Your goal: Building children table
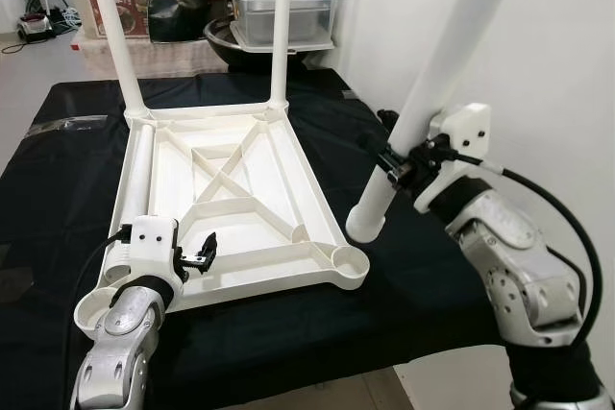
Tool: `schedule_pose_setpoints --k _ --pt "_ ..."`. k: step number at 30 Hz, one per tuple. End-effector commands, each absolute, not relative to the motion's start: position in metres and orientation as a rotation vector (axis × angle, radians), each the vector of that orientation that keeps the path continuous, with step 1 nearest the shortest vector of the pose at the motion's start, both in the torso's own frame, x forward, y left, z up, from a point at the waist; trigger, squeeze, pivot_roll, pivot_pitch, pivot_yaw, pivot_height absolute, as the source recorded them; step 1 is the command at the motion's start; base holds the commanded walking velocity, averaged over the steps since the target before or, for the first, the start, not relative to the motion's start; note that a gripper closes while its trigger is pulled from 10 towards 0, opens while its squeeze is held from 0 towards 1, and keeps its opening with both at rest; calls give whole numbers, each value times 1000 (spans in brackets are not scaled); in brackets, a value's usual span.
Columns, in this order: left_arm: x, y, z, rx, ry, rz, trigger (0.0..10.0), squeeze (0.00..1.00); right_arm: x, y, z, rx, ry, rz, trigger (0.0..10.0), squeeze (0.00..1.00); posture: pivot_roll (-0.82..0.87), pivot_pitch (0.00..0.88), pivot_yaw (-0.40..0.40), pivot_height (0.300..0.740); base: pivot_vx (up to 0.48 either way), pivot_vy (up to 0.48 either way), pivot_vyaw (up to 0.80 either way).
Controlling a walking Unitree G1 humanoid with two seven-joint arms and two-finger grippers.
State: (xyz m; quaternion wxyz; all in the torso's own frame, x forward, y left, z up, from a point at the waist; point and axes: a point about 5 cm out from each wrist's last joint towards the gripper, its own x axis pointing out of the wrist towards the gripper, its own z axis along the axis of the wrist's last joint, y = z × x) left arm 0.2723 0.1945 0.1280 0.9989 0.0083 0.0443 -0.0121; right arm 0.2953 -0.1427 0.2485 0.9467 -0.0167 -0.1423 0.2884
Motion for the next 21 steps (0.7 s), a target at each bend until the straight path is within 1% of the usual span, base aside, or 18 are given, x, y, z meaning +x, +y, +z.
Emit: schedule_pose_setpoints --k 1,11,18,21 --pt "273 196 126 6 89 -33 10000 0 289 -139 250 -25 -287 626 10000 0 -13 0 -67 740 0 0 0" --pt "275 195 127 2 83 -32 10000 0 287 -137 236 -32 -229 639 10000 0 -12 0 -71 740 0 0 0" --pt "276 196 127 3 82 -29 10000 0 286 -135 223 -25 -148 658 10000 0 -3 0 -76 740 0 0 0" --pt "276 196 127 6 81 -27 10000 0 285 -132 213 -11 -94 695 10000 0 0 0 -76 740 0 0 0"
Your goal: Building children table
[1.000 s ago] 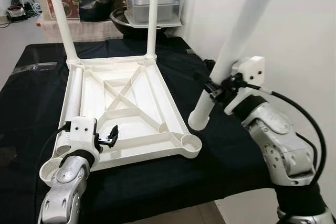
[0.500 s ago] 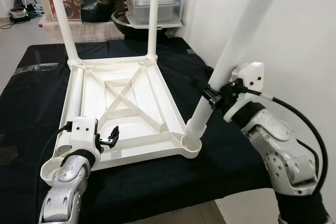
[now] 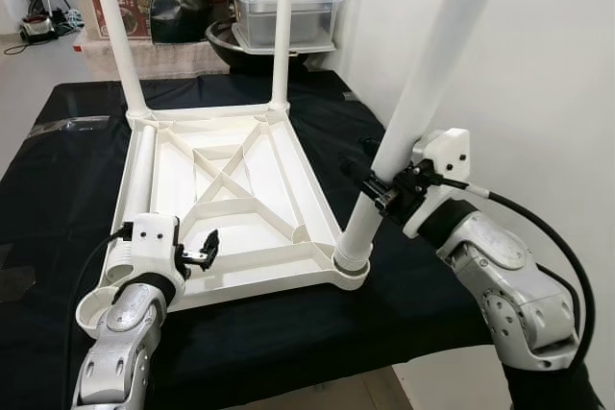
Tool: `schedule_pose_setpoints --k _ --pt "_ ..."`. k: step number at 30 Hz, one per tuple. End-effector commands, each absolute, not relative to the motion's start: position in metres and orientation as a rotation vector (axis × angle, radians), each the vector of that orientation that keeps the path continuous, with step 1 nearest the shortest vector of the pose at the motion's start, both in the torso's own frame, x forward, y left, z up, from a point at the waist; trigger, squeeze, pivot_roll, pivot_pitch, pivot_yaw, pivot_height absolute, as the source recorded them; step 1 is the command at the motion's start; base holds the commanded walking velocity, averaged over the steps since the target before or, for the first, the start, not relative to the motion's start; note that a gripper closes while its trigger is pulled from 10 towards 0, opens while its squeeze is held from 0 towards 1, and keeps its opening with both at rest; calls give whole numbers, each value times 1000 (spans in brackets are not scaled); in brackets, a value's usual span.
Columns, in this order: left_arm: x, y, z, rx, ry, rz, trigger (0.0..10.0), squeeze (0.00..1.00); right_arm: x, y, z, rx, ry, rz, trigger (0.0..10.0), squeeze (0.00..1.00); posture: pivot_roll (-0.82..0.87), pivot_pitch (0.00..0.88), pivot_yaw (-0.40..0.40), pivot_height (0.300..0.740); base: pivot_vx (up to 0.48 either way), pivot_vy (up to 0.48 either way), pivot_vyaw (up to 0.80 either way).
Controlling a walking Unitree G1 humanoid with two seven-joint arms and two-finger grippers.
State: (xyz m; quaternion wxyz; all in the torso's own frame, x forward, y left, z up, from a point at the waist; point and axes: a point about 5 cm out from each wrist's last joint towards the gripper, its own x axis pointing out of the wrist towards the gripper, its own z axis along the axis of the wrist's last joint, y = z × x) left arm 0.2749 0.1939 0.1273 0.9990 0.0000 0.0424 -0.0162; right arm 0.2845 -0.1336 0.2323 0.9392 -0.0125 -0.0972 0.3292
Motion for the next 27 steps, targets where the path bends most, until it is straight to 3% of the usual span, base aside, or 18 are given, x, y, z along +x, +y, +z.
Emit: schedule_pose_setpoints --k 1,13,22,27 --pt "276 196 127 6 81 -27 10000 0 285 -132 213 -11 -94 695 10000 0 0 0 -76 740 0 0 0" --pt "276 198 127 21 81 -21 10000 0 298 -120 191 -130 -152 646 10000 0 36 0 -84 740 0 0 0" --pt "278 200 127 24 86 -19 10000 0 307 -116 179 -110 -139 608 10000 0 46 0 -87 740 0 0 0" --pt "277 199 127 21 83 -22 10000 0 308 -117 166 40 16 635 10000 0 43 0 -89 740 0 0 0"
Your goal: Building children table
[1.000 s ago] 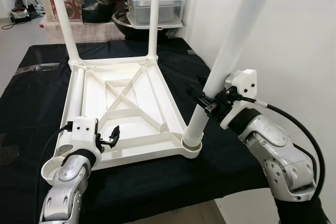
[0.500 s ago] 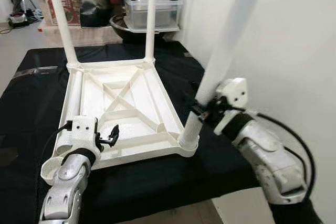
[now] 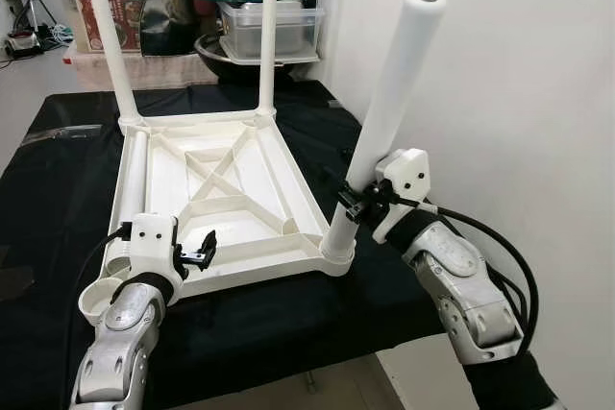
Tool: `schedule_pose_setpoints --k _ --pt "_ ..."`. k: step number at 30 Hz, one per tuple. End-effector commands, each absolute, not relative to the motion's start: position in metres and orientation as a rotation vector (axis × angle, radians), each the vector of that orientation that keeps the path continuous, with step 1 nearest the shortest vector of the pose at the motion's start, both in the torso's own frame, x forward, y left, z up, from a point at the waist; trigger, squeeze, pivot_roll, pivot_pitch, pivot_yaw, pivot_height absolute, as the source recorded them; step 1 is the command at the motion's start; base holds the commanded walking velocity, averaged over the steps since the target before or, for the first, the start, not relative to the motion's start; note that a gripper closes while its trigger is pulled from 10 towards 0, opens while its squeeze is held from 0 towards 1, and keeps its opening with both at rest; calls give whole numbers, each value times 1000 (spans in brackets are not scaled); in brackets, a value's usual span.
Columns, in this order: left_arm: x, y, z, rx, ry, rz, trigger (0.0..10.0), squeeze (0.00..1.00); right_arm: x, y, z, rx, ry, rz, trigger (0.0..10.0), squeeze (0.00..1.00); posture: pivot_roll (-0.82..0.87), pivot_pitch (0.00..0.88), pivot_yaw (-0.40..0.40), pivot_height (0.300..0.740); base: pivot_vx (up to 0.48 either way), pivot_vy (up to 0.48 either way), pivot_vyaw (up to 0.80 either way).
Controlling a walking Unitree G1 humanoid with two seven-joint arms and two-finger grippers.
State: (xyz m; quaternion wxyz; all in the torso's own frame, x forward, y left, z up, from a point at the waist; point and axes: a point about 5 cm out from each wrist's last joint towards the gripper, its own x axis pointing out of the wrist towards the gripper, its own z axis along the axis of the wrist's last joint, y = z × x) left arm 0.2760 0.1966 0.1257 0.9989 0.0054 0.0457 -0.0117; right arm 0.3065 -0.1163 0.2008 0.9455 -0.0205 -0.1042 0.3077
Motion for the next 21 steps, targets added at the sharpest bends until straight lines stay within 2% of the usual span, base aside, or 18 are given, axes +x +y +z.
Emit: schedule_pose_setpoints --k 1,4,15,16,21 --pt "277 199 127 21 83 -22 10000 0 308 -117 166 40 16 635 10000 0 43 0 -89 740 0 0 0" --pt "276 198 127 19 83 -24 10000 0 311 -114 164 81 51 659 10000 0 46 0 -91 740 0 0 0" --pt "275 197 128 2 81 -27 10000 0 325 -108 159 39 86 767 10000 0 52 0 -94 740 0 0 0" --pt "275 197 128 1 81 -25 10000 0 324 -107 158 39 94 779 10000 0 72 0 -117 740 0 0 0" --pt "274 197 128 -1 82 -20 10000 0 318 -101 156 51 94 829 10000 0 72 0 -117 740 0 0 0"
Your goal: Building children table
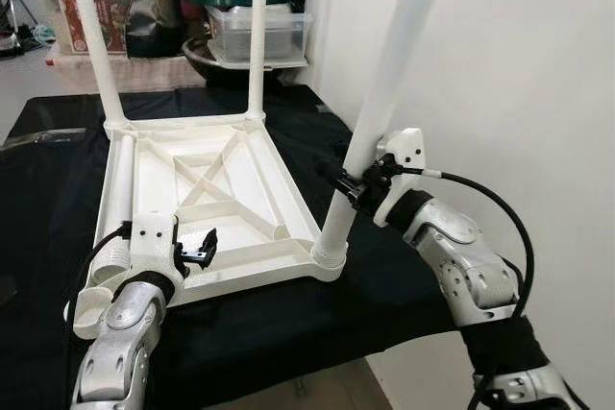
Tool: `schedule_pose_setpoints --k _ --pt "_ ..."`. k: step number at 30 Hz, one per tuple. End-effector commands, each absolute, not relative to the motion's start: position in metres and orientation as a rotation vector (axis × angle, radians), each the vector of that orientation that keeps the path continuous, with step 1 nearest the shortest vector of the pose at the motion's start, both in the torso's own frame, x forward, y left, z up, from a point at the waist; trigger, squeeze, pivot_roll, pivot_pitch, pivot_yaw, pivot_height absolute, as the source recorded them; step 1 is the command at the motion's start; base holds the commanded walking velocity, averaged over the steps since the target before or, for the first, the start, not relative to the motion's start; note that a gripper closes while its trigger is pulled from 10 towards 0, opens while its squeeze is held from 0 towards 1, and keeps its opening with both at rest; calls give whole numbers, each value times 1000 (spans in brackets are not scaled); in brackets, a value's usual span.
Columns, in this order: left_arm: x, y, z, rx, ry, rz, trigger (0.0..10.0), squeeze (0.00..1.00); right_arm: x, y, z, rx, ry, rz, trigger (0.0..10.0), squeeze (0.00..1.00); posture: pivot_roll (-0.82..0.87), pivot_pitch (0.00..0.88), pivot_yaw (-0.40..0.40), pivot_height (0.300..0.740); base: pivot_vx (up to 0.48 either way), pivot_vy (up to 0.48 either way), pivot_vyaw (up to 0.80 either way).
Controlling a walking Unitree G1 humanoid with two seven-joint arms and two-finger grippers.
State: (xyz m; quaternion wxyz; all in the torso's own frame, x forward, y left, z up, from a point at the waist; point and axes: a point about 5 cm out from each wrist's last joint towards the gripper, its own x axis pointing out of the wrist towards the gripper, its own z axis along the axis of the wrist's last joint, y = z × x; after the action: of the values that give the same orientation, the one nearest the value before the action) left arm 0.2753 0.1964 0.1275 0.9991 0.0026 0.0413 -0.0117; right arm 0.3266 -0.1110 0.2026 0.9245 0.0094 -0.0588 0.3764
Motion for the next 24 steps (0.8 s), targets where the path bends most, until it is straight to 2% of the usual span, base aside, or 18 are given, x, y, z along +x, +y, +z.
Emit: schedule_pose_setpoints --k 1,9,14,16,17,19,20,24 --pt "274 196 127 -1 83 -19 10000 0 315 -99 157 54 81 856 10000 0 83 0 -121 740 0 0 0" --pt "274 196 127 -4 87 -25 10000 0 309 -102 160 40 58 989 10000 0 83 0 -120 740 0 0 0" --pt "273 196 126 -4 88 -22 10000 0 321 -103 155 28 104 876 10000 0 89 0 -131 740 0 0 0" --pt "272 196 126 -4 88 -18 10000 0 332 -107 146 35 178 703 10000 0 94 0 -135 740 0 0 0" --pt "272 196 126 -4 88 -18 10000 0 332 -107 146 35 178 703 10000 0 94 0 -135 740 0 0 0" --pt "270 196 125 -1 89 -13 10000 0 341 -121 132 164 279 396 10000 0 98 0 -137 740 0 0 0" --pt "270 196 125 -1 89 -13 10000 0 341 -121 132 164 279 396 10000 0 98 0 -137 740 0 0 0" --pt "269 197 126 2 90 -12 10000 0 334 -139 111 180 341 138 10000 0 92 0 -122 740 0 0 0"
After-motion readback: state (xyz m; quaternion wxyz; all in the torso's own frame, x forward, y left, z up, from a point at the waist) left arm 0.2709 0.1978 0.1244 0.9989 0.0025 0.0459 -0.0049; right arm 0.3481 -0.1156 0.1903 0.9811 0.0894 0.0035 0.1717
